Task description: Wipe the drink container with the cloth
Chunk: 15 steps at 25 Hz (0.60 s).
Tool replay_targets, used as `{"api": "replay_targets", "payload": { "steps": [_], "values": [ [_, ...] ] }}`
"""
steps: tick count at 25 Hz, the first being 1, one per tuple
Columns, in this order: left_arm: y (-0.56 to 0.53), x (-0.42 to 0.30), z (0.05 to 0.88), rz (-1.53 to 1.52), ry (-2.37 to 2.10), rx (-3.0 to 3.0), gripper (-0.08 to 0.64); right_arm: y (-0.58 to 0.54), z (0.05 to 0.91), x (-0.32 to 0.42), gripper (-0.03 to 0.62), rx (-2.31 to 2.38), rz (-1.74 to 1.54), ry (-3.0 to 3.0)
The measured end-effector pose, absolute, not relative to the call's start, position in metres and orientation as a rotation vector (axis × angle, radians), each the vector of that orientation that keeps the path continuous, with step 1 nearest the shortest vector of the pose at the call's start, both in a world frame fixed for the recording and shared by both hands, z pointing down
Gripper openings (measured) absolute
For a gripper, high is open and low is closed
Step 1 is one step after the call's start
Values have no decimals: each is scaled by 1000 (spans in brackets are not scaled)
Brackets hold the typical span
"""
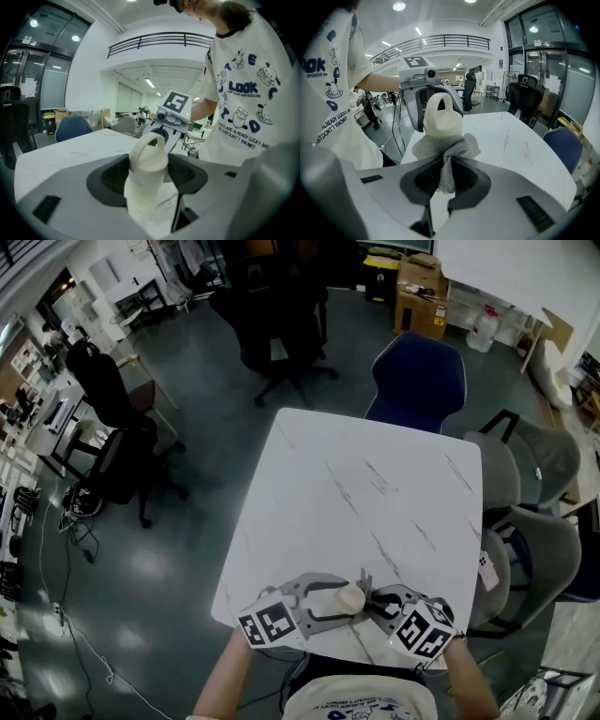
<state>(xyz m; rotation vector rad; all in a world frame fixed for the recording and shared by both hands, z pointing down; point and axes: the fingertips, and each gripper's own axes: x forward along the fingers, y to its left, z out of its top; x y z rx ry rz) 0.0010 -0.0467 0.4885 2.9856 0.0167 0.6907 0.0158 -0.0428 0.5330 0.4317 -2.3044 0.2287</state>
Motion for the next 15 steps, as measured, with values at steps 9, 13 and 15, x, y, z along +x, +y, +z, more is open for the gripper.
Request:
{"api": "replay_targets", "payload": {
  "steps": [9, 13, 15],
  "values": [
    [-44, -2, 486, 735, 108, 2983, 267, -46, 526, 14, 43, 372, 180, -2292],
    [-44, 0, 487, 735, 94, 2984, 267, -47, 539, 15, 43, 365, 192, -2278],
    [-44, 0, 488, 733, 80, 2983, 267, -47, 547, 15, 43, 361, 197, -2266]
  ]
}}
